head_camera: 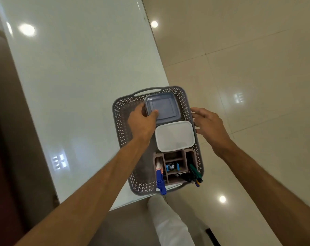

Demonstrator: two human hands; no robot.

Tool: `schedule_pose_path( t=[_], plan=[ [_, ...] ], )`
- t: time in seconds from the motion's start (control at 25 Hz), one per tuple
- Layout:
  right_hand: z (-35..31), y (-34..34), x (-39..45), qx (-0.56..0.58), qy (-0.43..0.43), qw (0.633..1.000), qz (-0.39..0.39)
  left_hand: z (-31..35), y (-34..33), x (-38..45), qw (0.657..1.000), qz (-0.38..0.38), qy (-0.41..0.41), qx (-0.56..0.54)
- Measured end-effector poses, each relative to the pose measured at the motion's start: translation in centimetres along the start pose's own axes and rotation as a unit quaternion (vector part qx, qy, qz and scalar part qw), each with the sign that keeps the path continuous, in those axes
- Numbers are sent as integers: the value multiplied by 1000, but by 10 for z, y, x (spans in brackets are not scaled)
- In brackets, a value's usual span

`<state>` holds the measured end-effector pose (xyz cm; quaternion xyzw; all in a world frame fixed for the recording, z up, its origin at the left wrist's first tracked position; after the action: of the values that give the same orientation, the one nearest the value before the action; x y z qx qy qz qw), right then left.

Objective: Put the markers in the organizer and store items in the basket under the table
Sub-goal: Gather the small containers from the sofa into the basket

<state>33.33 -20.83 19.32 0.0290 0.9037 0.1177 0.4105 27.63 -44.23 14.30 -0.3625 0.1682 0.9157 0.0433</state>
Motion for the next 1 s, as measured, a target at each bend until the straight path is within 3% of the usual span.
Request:
schedule_pose_path(
  t=[0.12, 0.28, 0.48, 0.72, 0.84, 1.0],
  plan=[
    [-3, -10, -1, 4, 3, 1000, 13, -2, 2, 7, 999, -6, 15, -51],
    [3, -20, 0, 4, -5, 999, 43, 5, 4, 14, 1000, 1, -11, -20],
    [2, -24, 2, -40, -8, 998, 56, -22, 20, 20, 991, -10, 40, -127],
    [-13, -28, 1, -209, 62, 974, 68, -42, 85, 8, 997, 78, 25, -7],
    [-11, -28, 0, -193, 63, 977, 60, -50, 78, 11, 996, 70, 49, -38],
    [1, -29, 4, -153, 42, 986, 46, -25, 40, 19, 999, 43, 26, 3]
  ],
)
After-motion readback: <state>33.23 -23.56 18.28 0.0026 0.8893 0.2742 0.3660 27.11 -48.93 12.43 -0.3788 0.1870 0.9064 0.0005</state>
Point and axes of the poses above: each hand's wrist, its own x-axis towards the middle knuckle, its own y-axis out of the back of the hand, z = x × y, the point moved 9 cm from there along x, towards the middle knuckle, and after that the axes turned 9 degrees about -z, right-handed, at the moved point
